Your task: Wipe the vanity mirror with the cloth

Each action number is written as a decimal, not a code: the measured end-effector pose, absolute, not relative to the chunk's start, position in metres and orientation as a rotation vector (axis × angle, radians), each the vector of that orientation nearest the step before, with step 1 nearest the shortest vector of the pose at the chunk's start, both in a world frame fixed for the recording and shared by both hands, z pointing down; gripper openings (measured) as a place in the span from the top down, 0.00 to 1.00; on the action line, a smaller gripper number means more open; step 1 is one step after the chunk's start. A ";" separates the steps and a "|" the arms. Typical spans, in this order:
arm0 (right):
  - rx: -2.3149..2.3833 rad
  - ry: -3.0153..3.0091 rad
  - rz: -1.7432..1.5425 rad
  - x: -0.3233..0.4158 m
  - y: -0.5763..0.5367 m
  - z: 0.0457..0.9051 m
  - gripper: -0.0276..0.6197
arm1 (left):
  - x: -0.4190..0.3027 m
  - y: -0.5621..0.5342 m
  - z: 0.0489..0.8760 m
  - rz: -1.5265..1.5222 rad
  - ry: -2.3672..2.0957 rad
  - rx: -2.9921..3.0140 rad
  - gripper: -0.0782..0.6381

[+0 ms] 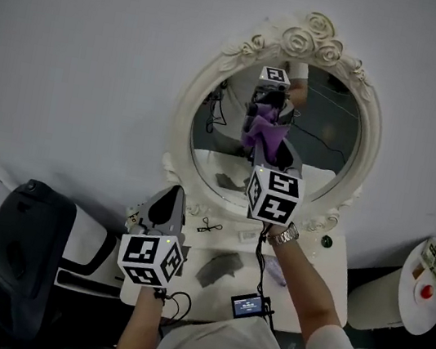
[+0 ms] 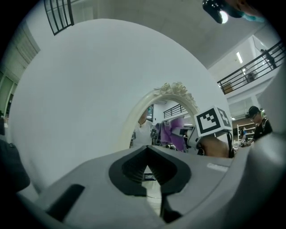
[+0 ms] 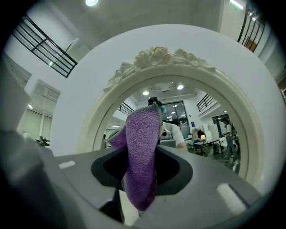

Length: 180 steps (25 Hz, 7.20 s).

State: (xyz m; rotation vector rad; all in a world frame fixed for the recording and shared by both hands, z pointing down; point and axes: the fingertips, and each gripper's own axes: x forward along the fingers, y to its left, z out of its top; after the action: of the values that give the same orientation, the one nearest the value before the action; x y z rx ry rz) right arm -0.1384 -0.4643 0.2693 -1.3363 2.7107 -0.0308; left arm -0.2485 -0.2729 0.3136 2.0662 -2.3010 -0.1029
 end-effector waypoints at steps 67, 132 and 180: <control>-1.219 2.988 -0.037 -0.241 -0.432 0.391 0.71 | -0.267 -0.254 0.362 -0.036 -2.326 1.908 0.89; -1.293 3.150 -0.228 -0.241 -0.442 0.501 0.71 | -0.241 -0.266 0.408 0.024 -2.221 1.917 0.89; -1.553 3.113 -0.241 -0.117 -0.476 0.536 0.71 | -0.167 -0.327 0.421 0.009 -2.012 2.097 0.89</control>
State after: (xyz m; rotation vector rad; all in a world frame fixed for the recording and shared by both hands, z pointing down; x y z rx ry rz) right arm -0.1174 -0.4761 0.5363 -1.5535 3.1131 -0.2407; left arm -0.1666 -0.3274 0.4209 2.0970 -2.0121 0.0092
